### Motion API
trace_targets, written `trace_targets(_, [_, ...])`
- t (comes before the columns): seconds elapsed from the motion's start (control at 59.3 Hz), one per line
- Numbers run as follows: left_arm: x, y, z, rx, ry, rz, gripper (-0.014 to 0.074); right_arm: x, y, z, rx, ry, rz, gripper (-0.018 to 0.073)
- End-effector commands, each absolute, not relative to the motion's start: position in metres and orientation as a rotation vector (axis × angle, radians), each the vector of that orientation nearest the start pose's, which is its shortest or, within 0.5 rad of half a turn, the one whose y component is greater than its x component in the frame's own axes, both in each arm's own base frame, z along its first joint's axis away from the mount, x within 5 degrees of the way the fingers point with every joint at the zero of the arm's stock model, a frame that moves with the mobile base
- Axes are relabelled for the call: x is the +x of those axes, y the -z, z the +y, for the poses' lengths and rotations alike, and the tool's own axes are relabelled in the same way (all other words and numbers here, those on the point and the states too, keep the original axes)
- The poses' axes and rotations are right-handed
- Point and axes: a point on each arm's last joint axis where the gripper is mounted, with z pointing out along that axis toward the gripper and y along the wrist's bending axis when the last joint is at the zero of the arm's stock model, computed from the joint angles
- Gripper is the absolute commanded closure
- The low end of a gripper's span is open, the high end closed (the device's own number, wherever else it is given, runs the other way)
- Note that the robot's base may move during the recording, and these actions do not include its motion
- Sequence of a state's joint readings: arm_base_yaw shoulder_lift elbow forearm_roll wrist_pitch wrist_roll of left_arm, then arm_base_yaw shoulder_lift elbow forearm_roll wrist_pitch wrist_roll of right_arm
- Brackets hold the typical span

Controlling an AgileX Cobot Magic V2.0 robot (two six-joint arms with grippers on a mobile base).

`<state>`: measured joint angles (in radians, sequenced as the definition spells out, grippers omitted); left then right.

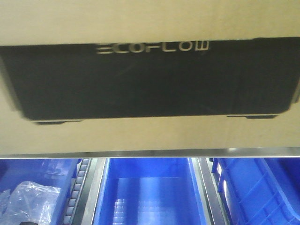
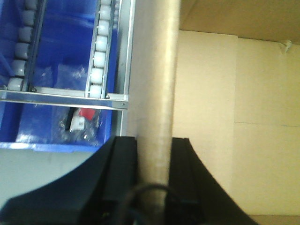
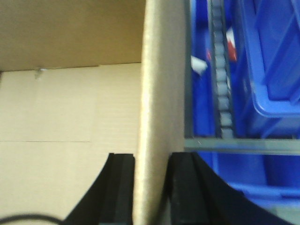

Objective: Grab box from left shelf to table start
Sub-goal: 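Lift the box with both grippers and pull it off the shelf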

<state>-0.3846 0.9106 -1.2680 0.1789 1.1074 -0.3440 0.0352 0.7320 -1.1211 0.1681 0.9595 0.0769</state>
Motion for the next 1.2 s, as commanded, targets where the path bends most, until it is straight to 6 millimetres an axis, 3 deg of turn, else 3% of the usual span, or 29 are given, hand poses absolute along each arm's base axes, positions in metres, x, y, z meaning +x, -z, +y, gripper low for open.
trace_targets(0.0, [0.116, -0.467, -0.027, 0.019, 0.203, 1.983, 0.0682, 0.086, -0.46, 0.011, 0.036, -0.209, 1.815, 0.0503])
trace_targets(0.253, [0.065, -0.48, -0.007, 0.01, 0.241, 1.829, 0.0682, 0.044, -0.463, 0.01, 0.023, -0.211, 1.749, 0.0503])
trace_targets(0.404, [0.05, -0.482, 0.0, 0.029, 0.229, 1.781, 0.0682, 0.028, -0.456, 0.01, 0.021, -0.21, 1.719, 0.0503])
trace_targets(0.624, [0.047, -0.484, 0.001, 0.051, 0.22, 1.749, 0.0682, 0.011, -0.45, 0.009, 0.018, -0.211, 1.676, 0.0503])
trace_targets(1.18, [0.039, -0.49, 0.003, 0.095, 0.203, 1.672, 0.0682, 0.011, -0.458, 0.008, 0.023, -0.211, 1.578, 0.0503])
